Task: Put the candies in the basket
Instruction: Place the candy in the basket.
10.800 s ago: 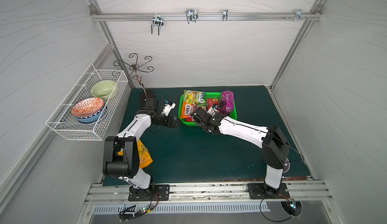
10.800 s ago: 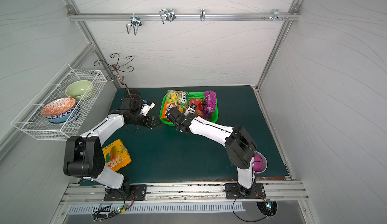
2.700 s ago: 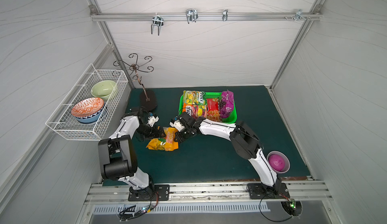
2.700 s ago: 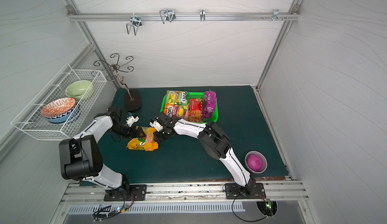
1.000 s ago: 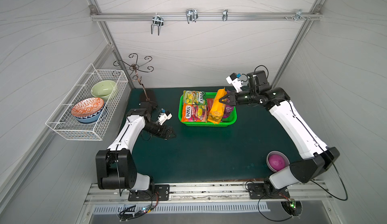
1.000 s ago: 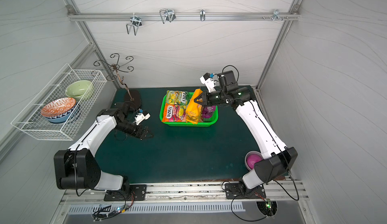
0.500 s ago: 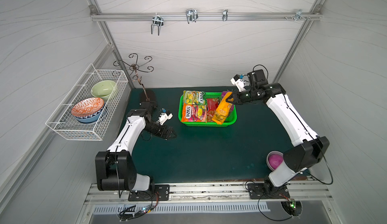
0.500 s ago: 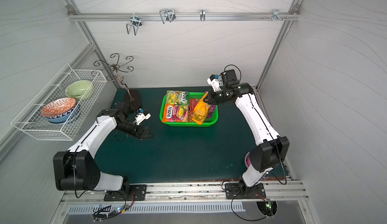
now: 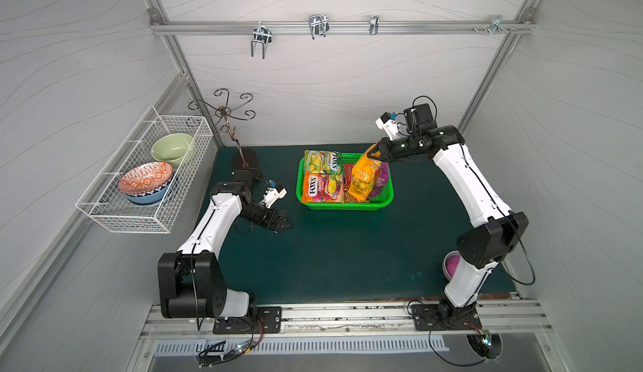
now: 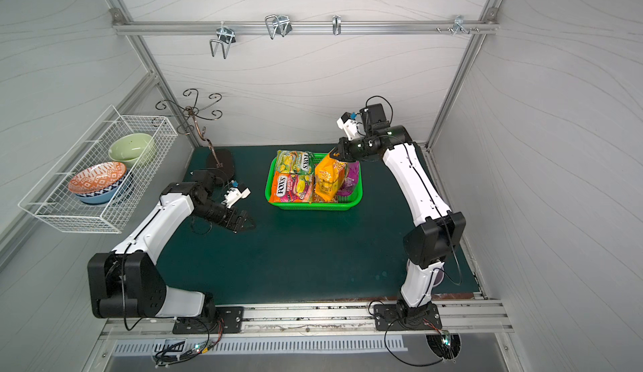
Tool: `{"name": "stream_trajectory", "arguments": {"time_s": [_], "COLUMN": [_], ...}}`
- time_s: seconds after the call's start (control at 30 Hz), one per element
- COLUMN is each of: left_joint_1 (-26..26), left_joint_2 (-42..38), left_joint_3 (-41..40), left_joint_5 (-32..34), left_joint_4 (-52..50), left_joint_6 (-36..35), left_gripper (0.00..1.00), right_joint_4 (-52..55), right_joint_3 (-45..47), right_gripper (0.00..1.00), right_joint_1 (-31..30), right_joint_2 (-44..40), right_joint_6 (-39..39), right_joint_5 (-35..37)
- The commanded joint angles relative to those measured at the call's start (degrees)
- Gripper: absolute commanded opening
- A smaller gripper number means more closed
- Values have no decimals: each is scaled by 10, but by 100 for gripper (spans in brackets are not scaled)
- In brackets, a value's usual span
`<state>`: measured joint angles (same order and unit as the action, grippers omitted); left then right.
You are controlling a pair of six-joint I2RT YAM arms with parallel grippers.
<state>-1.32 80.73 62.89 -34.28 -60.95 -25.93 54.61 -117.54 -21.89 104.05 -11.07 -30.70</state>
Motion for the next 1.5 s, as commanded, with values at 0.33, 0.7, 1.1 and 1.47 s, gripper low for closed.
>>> {"name": "stream_trajectory", "arguments": {"time_s": [0.33,0.7,1.1,1.47], "left_joint_1": [3,3,3,3], "left_joint_2": [-10,-12,-11,-16], "left_joint_3": [-8,-15,-19,-22], "left_joint_5": [4,2,-3,-1], "left_joint_4": [14,21,23,24], "left_joint_6": [1,2,4,4], "left_gripper": [94,94,94,94], "right_joint_4": [-191,-242,-253,-255], "right_joint_3": [-93,-120,-74,-100], "right_gripper": [0,0,0,0], "right_joint_1": [-5,-54,-118,-121], "right_joint_2": [92,163,143,151], "right_joint_6": [-96,-195,-240,-182], "right_joint_5": [91,322,461,354]}}
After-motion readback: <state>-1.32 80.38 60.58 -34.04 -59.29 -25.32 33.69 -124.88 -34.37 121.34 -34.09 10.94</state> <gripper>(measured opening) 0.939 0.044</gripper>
